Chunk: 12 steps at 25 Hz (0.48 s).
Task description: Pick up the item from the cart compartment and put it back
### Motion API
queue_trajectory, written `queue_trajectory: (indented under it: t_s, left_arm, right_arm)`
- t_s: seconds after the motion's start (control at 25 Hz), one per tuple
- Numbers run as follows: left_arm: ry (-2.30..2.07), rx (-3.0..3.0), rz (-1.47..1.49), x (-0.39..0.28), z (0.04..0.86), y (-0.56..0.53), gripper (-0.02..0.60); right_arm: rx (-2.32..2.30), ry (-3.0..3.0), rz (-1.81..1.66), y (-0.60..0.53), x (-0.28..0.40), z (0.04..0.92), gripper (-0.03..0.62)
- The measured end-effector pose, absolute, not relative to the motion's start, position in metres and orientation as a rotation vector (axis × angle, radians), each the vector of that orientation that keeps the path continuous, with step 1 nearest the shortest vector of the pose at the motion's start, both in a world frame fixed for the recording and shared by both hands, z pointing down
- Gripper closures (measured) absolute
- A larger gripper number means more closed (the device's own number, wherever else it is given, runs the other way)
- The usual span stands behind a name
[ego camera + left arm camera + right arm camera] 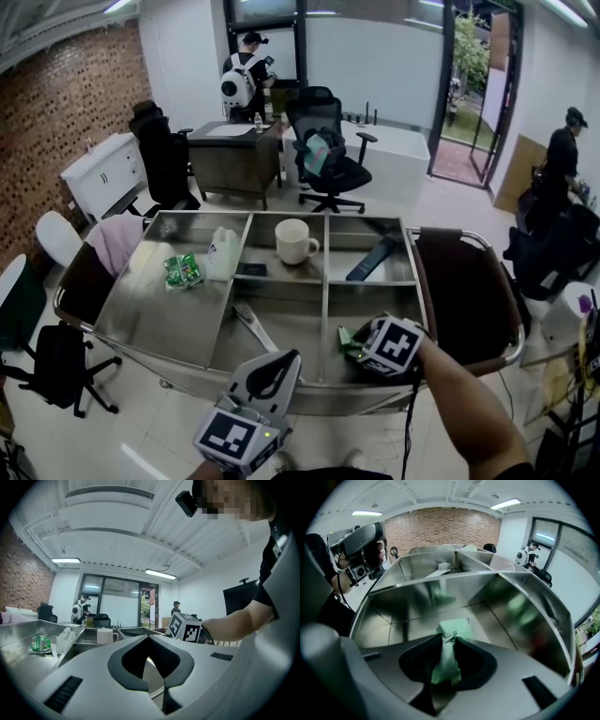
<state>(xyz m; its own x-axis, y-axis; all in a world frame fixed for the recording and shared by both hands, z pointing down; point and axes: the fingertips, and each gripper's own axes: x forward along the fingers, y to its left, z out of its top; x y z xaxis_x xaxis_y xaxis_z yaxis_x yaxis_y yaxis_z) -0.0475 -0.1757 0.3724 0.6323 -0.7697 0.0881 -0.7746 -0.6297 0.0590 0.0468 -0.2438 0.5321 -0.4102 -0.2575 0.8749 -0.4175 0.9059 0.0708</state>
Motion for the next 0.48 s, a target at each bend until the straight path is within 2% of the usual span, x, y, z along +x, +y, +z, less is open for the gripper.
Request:
queue_trajectory:
  t_s: [0.28,0.48]
  left_arm:
    - [-1.317,2.755,0.073,-0.053,0.369,-0.170,0.581]
    - [-1.326,2.761,0.069,-0.054,0.366,-0.167,0.581]
  right_arm:
    - [0.560,-2.073,0.193,-0.246,0.046,0.521,0.507]
    - [0.694,-2.179,0.162,-0.252,0.050,0.477,0.508]
